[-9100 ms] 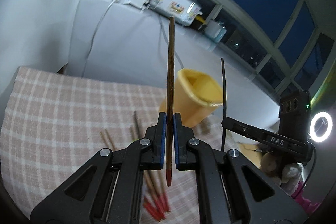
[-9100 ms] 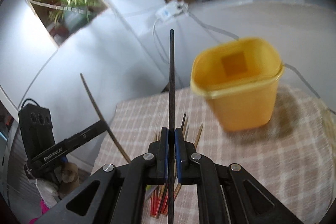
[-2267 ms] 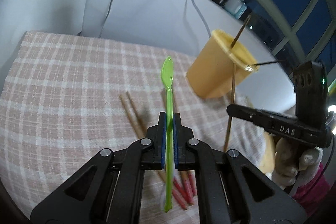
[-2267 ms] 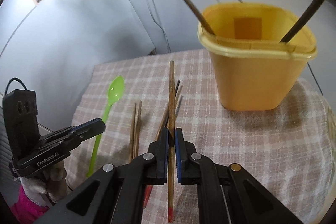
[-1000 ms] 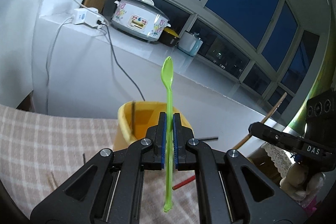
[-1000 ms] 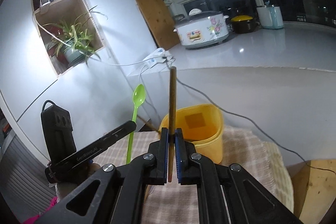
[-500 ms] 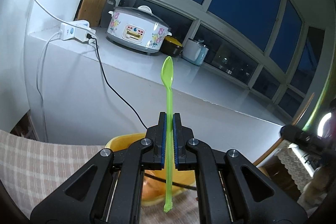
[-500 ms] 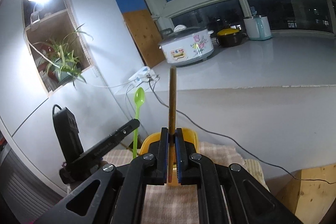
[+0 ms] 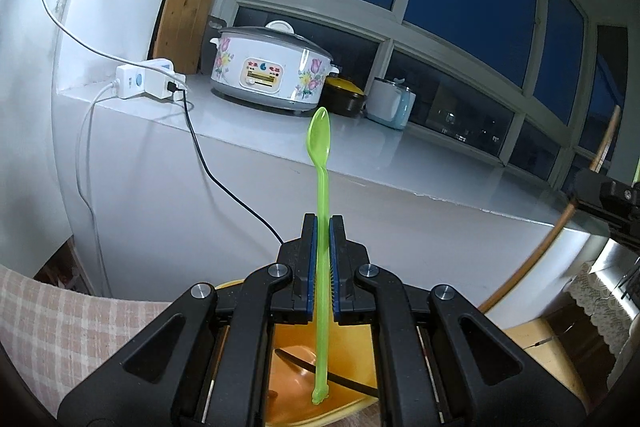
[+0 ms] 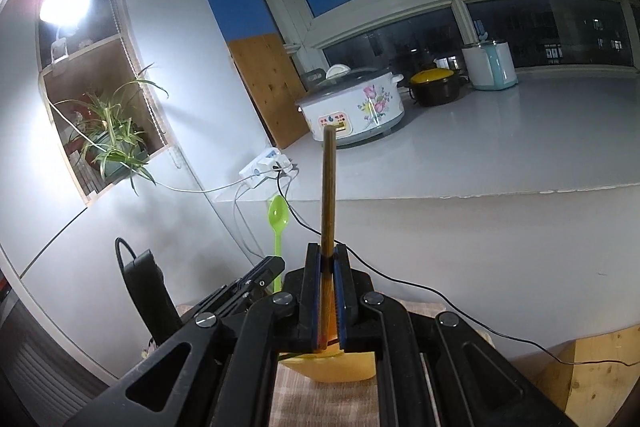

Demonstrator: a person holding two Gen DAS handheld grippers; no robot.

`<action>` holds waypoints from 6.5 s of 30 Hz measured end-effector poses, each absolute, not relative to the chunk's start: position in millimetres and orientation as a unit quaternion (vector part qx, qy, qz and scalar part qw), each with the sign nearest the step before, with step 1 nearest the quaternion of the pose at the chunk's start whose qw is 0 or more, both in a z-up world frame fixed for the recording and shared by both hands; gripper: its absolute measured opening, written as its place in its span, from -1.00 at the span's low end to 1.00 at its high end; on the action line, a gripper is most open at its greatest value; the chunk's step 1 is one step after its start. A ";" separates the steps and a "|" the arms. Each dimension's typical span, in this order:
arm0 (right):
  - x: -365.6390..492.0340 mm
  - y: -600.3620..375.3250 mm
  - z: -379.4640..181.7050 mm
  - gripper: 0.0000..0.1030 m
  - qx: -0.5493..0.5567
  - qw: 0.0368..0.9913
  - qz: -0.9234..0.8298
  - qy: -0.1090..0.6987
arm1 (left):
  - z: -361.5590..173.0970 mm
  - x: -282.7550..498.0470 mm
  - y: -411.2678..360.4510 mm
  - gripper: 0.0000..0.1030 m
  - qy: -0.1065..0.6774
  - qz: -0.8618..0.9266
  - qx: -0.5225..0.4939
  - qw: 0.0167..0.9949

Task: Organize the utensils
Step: 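Lift the green spoon and chopstick and carry them over the yellow bin, then open both tools to drop the spoon and chopstick into the bin, then move both tools back toward the remaining chopsticks on the cloth, then grasp a wooden chopstick with the left tool while the right tool grasps another, then lift both held chopsticks upright and carry them over the yellow bin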

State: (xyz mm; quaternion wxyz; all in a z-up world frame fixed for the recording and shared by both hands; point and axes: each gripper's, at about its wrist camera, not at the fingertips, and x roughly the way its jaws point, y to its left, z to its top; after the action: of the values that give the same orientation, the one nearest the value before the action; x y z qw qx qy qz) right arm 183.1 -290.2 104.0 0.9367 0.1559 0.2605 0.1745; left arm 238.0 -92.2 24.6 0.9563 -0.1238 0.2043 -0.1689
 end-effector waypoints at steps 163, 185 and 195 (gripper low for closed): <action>152.9 -100.8 -38.6 -0.94 0.072 0.841 0.281 0.457 | -32.3 101.4 142.8 -0.93 0.397 -0.097 -0.221 0.885; 123.4 -171.3 35.8 -0.94 0.109 0.878 0.277 0.375 | 33.9 97.3 96.7 -0.93 0.316 -0.159 -0.215 0.910; 119.0 -205.6 79.4 -0.93 0.133 0.903 0.260 0.316 | 66.1 118.6 78.9 -0.93 0.278 -0.181 -0.220 0.917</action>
State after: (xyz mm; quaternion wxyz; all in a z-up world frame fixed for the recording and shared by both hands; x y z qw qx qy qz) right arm 119.0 -205.6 79.4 0.9027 0.1335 0.3157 0.2600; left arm 118.6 78.9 66.1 0.9172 -0.2204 0.2781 -0.1813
